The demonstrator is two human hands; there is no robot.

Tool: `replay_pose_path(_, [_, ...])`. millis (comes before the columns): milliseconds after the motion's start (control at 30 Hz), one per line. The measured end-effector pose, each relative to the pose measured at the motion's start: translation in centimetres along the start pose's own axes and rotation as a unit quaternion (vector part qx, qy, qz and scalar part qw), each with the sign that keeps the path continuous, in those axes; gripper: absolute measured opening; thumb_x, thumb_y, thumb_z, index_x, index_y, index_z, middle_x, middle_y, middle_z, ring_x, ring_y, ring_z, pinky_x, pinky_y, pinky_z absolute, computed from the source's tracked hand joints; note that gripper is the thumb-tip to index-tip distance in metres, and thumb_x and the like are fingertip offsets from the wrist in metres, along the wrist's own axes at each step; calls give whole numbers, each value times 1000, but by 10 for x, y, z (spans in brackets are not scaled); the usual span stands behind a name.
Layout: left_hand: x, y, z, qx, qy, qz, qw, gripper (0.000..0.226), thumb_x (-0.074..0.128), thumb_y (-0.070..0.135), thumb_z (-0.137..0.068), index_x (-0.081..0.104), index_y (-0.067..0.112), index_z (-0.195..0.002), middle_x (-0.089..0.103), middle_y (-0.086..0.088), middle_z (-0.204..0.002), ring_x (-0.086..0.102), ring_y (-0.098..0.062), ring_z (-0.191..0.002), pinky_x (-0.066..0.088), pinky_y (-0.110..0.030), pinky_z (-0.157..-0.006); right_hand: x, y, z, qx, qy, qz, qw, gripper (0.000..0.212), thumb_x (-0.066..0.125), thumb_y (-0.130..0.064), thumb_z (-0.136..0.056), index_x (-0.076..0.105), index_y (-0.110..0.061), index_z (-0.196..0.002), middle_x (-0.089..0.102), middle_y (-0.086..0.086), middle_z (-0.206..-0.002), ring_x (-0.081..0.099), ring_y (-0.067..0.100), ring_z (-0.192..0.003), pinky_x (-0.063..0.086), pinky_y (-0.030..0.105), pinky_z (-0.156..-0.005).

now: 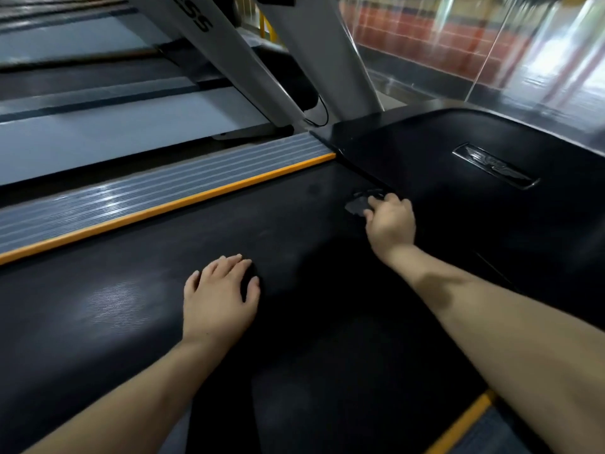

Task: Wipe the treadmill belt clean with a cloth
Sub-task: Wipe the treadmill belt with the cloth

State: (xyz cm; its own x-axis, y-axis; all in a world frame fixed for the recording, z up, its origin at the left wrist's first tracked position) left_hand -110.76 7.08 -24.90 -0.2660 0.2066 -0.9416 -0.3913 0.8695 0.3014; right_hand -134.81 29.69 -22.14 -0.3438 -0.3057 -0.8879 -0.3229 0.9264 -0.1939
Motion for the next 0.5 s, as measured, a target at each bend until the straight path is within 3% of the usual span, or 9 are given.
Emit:
replay_pose_path(67, [12,11,8,-10,-32,-17,999,55,32,60,-99,43,39,-148,32,7,-163,15,-19,-155,9,-54,-123,-1,-32,21,-33,-15,-17,999,28,63,-31,-89,71,-15,-110,63,16,-102,54,40,-86,46,41,-78])
replay_pose_path(133, [18,18,12,-5,-29,-26,999,57,30,61,-99,38,39,-151,26,6,-166,7,-23,-157,4,-57,-123,-6,-67,49,-99,-15,-40,994,23,67,-33,-85,71,-19,-104,64,13,-96,56,37,-80,46,39,-74])
replay_pose_path(233, [18,19,13,8,-2,-41,999,55,28,59,-99,47,38,-146,35,6,-162,16,-20,-155,10,-57,-122,-16,-93,78,-215,-42,-102,970,28,68,-31,-88,69,-22,-115,64,11,-95,55,34,-81,51,40,-71])
replay_pose_path(300, [15,19,12,25,11,-51,998,57,27,59,-96,54,38,-141,45,7,-155,27,-18,-151,16,-55,-121,-9,-76,63,-247,-36,-95,964,29,64,-32,-89,70,-22,-116,63,10,-91,55,35,-79,51,39,-67])
replay_pose_path(367, [14,20,13,33,18,-48,998,56,28,59,-95,57,37,-137,50,8,-151,33,-18,-148,22,-52,-119,4,-33,26,-206,24,-59,976,32,57,-35,-89,72,-21,-113,62,12,-89,56,37,-77,52,41,-65])
replay_pose_path(500, [14,21,13,26,15,-55,998,58,28,61,-94,56,37,-138,49,9,-152,31,-16,-149,23,-50,-119,9,34,-14,-10,17,-37,999,36,55,-29,-96,66,-15,-128,58,15,-108,50,41,-94,48,48,-85])
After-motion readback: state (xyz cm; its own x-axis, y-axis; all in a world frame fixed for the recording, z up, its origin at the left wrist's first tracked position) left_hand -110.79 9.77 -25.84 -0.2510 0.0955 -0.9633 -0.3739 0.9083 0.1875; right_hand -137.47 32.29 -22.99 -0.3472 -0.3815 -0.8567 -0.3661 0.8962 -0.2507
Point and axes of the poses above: each hand's wrist, its own z-axis away from the middle knuckle, its own x-axis out of the palm, y = z × x, the point moved 3 cm from there along -z, towards the middle knuckle
